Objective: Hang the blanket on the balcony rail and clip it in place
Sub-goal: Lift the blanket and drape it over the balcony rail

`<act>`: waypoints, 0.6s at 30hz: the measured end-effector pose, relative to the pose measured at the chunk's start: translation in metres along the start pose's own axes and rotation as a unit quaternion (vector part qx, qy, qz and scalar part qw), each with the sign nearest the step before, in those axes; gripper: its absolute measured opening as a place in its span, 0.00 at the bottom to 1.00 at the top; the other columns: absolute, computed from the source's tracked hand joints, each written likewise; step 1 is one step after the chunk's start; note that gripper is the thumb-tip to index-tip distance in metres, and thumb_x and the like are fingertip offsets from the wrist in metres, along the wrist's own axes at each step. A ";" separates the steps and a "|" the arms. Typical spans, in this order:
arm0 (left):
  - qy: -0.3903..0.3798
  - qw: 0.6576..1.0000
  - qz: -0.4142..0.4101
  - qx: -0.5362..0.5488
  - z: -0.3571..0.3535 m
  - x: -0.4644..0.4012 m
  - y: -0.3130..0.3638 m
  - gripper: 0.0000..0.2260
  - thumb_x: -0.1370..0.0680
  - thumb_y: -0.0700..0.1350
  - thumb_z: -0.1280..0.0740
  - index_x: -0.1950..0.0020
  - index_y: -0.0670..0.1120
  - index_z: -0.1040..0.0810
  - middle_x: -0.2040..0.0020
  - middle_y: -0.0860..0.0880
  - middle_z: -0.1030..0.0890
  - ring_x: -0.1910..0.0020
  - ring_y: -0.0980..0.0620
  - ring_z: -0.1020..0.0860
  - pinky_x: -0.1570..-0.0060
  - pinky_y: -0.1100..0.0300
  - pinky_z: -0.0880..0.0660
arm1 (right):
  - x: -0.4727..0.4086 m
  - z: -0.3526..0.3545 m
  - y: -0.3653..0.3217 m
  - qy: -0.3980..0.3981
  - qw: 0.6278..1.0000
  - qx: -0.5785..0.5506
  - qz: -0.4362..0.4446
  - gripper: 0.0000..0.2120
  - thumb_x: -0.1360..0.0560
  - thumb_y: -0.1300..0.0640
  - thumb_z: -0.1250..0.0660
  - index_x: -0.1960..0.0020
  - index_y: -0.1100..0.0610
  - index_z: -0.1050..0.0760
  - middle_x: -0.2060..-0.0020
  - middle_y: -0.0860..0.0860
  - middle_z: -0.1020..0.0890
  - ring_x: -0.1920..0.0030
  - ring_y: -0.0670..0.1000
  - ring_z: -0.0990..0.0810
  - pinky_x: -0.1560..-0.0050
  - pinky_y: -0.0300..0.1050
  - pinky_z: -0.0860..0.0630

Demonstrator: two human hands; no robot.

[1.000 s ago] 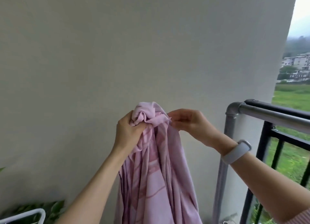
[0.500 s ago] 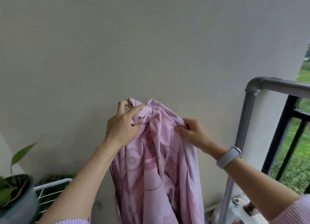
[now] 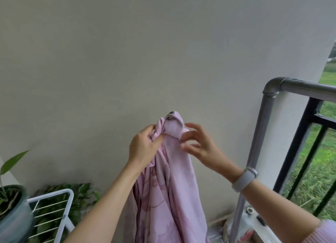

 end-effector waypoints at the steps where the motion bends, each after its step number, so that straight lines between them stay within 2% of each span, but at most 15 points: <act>1: 0.014 1.000 0.002 0.009 0.001 -0.002 -0.001 0.13 0.29 0.46 0.30 0.70 0.52 0.32 0.73 0.54 0.31 0.70 0.51 0.33 0.67 0.59 0.37 | 0.009 -0.007 0.020 -0.026 0.999 0.022 -0.035 0.30 0.31 0.61 0.28 0.36 0.48 0.40 0.47 0.49 0.26 0.48 0.42 0.26 0.48 0.37 0.29; 3: 0.033 0.999 -0.004 0.029 0.002 -0.005 0.005 0.14 0.29 0.42 0.30 0.68 0.54 0.32 0.64 0.56 0.31 0.64 0.52 0.29 0.63 0.63 0.35 | 0.019 -0.023 0.050 -0.071 0.992 0.060 -0.090 0.40 0.30 0.59 0.29 0.28 0.51 0.51 0.35 0.45 0.36 0.36 0.43 0.36 0.41 0.37 0.36; 4: 0.037 0.998 -0.011 0.045 0.002 -0.006 0.009 0.13 0.29 0.40 0.30 0.66 0.54 0.31 0.59 0.56 0.30 0.60 0.54 0.28 0.61 0.67 0.34 | 0.020 -0.030 0.061 -0.084 0.989 0.068 -0.102 0.42 0.30 0.57 0.29 0.27 0.53 0.54 0.33 0.44 0.41 0.33 0.43 0.40 0.38 0.36 0.39; 5: 0.037 0.998 -0.015 0.053 0.002 -0.007 0.012 0.12 0.29 0.39 0.30 0.64 0.53 0.31 0.56 0.56 0.29 0.59 0.56 0.27 0.60 0.68 0.34 | 0.019 -0.035 0.068 -0.092 0.988 0.072 -0.103 0.40 0.30 0.55 0.29 0.27 0.56 0.51 0.32 0.44 0.40 0.32 0.44 0.40 0.37 0.37 0.38; 6: 0.039 0.998 -0.017 0.047 0.002 -0.007 0.012 0.12 0.28 0.39 0.31 0.63 0.53 0.32 0.58 0.56 0.28 0.61 0.58 0.27 0.61 0.66 0.34 | 0.017 -0.037 0.075 -0.097 0.986 0.083 -0.107 0.34 0.30 0.54 0.29 0.30 0.58 0.42 0.34 0.47 0.33 0.34 0.47 0.34 0.38 0.38 0.33; 7: 0.047 0.998 -0.009 0.033 0.005 -0.007 0.010 0.13 0.28 0.39 0.33 0.65 0.52 0.35 0.64 0.55 0.28 0.66 0.58 0.29 0.64 0.62 0.35 | 0.016 -0.038 0.080 -0.098 0.983 0.104 -0.116 0.23 0.29 0.53 0.30 0.40 0.60 0.32 0.43 0.50 0.25 0.42 0.50 0.26 0.45 0.37 0.28; 8: 0.062 0.998 0.003 0.026 0.008 -0.007 0.007 0.14 0.27 0.39 0.34 0.66 0.51 0.37 0.69 0.54 0.31 0.70 0.56 0.31 0.68 0.60 0.37 | 0.017 -0.038 0.081 -0.103 0.978 0.126 -0.131 0.13 0.28 0.53 0.30 0.51 0.60 0.28 0.54 0.50 0.23 0.52 0.49 0.24 0.54 0.36 0.27; 9: 0.078 0.997 0.017 0.023 0.014 -0.007 0.003 0.15 0.27 0.39 0.35 0.66 0.50 0.39 0.71 0.53 0.33 0.71 0.55 0.33 0.70 0.60 0.38 | 0.018 -0.037 0.084 -0.115 0.974 0.135 -0.137 0.11 0.28 0.53 0.31 0.57 0.61 0.27 0.61 0.50 0.24 0.59 0.47 0.26 0.59 0.39 0.27; 11: 0.107 0.993 0.032 0.025 0.025 -0.008 -0.003 0.13 0.25 0.40 0.36 0.64 0.49 0.39 0.70 0.52 0.35 0.71 0.52 0.33 0.72 0.64 0.37 | 0.022 -0.035 0.085 -0.155 0.966 0.146 -0.145 0.15 0.27 0.51 0.33 0.57 0.65 0.26 0.63 0.51 0.26 0.61 0.47 0.29 0.59 0.48 0.26; 13: 0.129 0.990 0.044 0.039 0.035 -0.010 -0.006 0.07 0.25 0.41 0.37 0.56 0.46 0.35 0.68 0.52 0.34 0.69 0.48 0.32 0.67 0.59 0.35 | 0.028 -0.032 0.079 -0.202 0.950 0.188 -0.144 0.14 0.25 0.51 0.35 0.58 0.63 0.27 0.63 0.51 0.27 0.62 0.47 0.30 0.62 0.45 0.30; 14: 0.134 0.989 0.049 0.049 0.039 -0.011 -0.006 0.07 0.25 0.41 0.38 0.49 0.46 0.34 0.68 0.53 0.33 0.68 0.47 0.32 0.64 0.57 0.34 | 0.030 -0.028 0.076 -0.217 0.943 0.207 -0.143 0.13 0.24 0.51 0.37 0.60 0.60 0.28 0.64 0.51 0.28 0.63 0.47 0.31 0.64 0.41 0.32; 16: 0.131 0.989 0.039 0.049 0.046 -0.012 -0.003 0.19 0.24 0.40 0.39 0.34 0.49 0.38 0.65 0.52 0.30 0.67 0.49 0.30 0.60 0.56 0.32 | 0.023 -0.014 0.061 -0.193 0.949 0.221 -0.115 0.10 0.23 0.55 0.38 0.62 0.57 0.30 0.65 0.51 0.29 0.64 0.47 0.32 0.66 0.38 0.35; 18: 0.125 0.992 0.014 0.020 0.053 -0.015 0.005 0.24 0.23 0.40 0.41 0.29 0.54 0.42 0.50 0.53 0.25 0.58 0.52 0.28 0.55 0.59 0.33 | -0.001 0.012 0.032 -0.121 0.963 0.232 -0.060 0.09 0.23 0.61 0.39 0.63 0.58 0.31 0.68 0.50 0.30 0.64 0.48 0.33 0.66 0.41 0.36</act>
Point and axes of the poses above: each hand's wrist, its own x-axis away from the middle knuckle, its own z-axis out of the back of the hand, y = z × x, the point moved 7 cm from there along -x, towards the middle knuckle
